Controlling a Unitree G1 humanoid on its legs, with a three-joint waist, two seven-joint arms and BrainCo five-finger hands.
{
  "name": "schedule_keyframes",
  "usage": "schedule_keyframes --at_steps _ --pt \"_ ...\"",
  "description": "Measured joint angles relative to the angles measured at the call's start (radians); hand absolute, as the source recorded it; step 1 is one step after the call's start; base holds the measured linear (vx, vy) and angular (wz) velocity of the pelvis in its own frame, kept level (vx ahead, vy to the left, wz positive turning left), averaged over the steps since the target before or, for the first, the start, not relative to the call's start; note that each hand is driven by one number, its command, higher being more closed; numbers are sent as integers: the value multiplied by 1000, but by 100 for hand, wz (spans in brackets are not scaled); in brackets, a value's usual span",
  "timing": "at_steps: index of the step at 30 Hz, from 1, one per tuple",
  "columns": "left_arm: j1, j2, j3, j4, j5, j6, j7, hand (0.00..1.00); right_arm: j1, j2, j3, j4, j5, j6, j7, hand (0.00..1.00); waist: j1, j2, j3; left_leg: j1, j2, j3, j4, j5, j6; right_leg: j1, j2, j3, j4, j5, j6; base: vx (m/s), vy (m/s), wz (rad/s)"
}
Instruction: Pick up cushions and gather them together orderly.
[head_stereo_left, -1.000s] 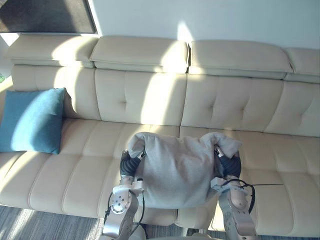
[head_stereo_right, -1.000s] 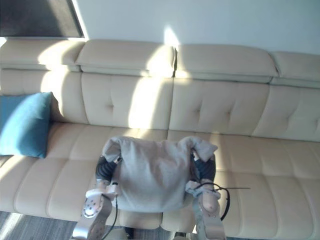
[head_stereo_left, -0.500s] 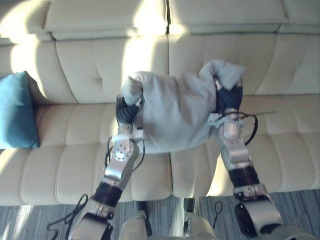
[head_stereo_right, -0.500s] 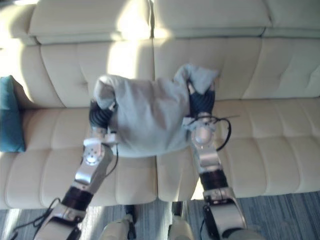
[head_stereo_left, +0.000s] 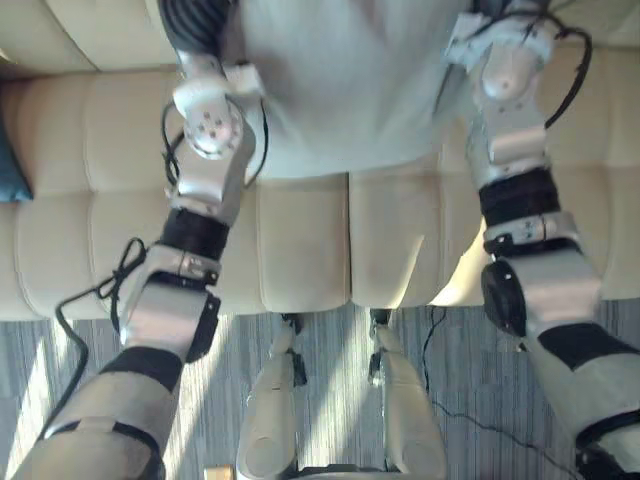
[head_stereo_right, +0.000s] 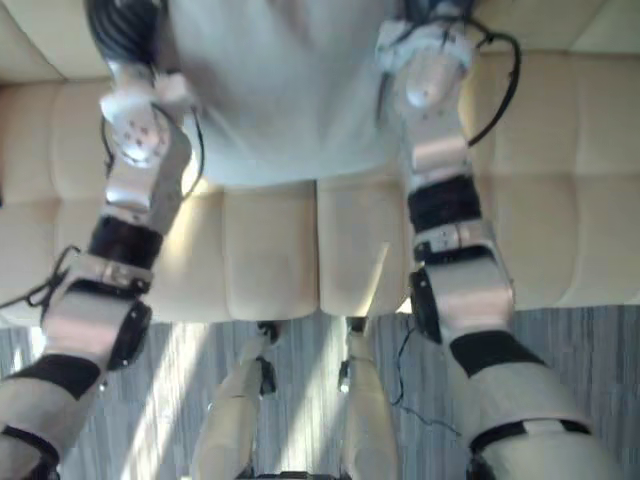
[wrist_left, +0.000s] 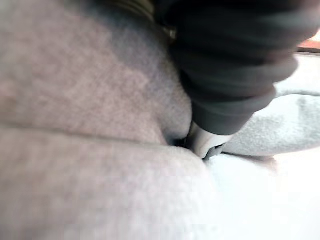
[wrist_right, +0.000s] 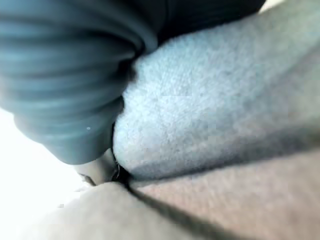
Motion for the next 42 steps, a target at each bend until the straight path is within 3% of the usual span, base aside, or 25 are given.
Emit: schedule_keyframes --at_steps 5,14,20,23,27,29,32,34,37,40,42 --pt "-60 38 9 77 -7 -9 -13 0 -53 -8 -4 2 -1 -6 -21 0 -7 -4 34 -73 6 -9 27 0 0 -67 -3 -4 16 2 0 0 -3 3" --pt "-75 82 50 73 -50 -6 -116 0 -16 -31 -56 -62 28 -15 -10 0 -2 -6 36 -121 15 0 62 -5 -4 -120 -3 11 45 5 0 10 5 -3" --pt "134 188 151 -92 -131 -7 -176 0 219 -191 -147 -213 206 -23 82 0 10 -6 36 -63 14 8 5 11 -8 -102 0 11 65 -9 0 -11 -3 -4" --pt "237 204 192 -136 -159 -10 -210 0 359 -248 -184 -271 259 -35 145 0 9 -7 29 2 17 5 -29 15 -18 -54 1 -6 83 -40 -4 16 -30 6" --pt "389 205 234 -194 -159 -11 -237 0 532 -261 -204 -385 286 -46 213 0 9 -8 25 66 24 -2 -29 12 -27 12 3 -24 102 -73 -10 62 -64 11" --pt "508 186 251 -259 -159 -13 -250 0 650 -254 -204 -443 283 -52 236 0 12 -7 -14 71 25 -10 -29 1 -39 17 2 -35 111 -94 -12 100 -68 14" --pt "681 107 276 -321 -157 -20 -271 0 835 -196 -215 -486 272 -56 269 0 16 -9 -20 122 29 -22 -28 -2 -40 67 0 -55 134 -110 -10 118 -61 17" --pt "876 -30 263 -367 -152 -18 -292 0 1031 -74 -212 -536 268 -54 307 0 24 -15 -38 187 23 -26 -22 -30 -46 132 -9 -72 153 -155 -14 127 -71 14" --pt "1107 -153 183 -394 -110 7 -344 0 1261 66 -211 -547 251 -45 365 0 39 -27 -72 253 21 -40 -5 -61 -53 203 -13 -78 175 -195 -14 129 -49 13" --pt "1295 -221 143 -341 -23 46 -417 0 1426 174 -211 -455 211 -31 419 0 41 -39 -157 309 20 -50 -5 -85 -58 271 -11 -99 160 -222 -14 88 -26 9" --pt "1346 -242 145 -280 12 59 -436 0 1473 202 -211 -388 194 -23 432 0 41 -40 -196 340 21 -53 -7 -92 -63 310 -8 -104 139 -224 -13 85 -3 4"
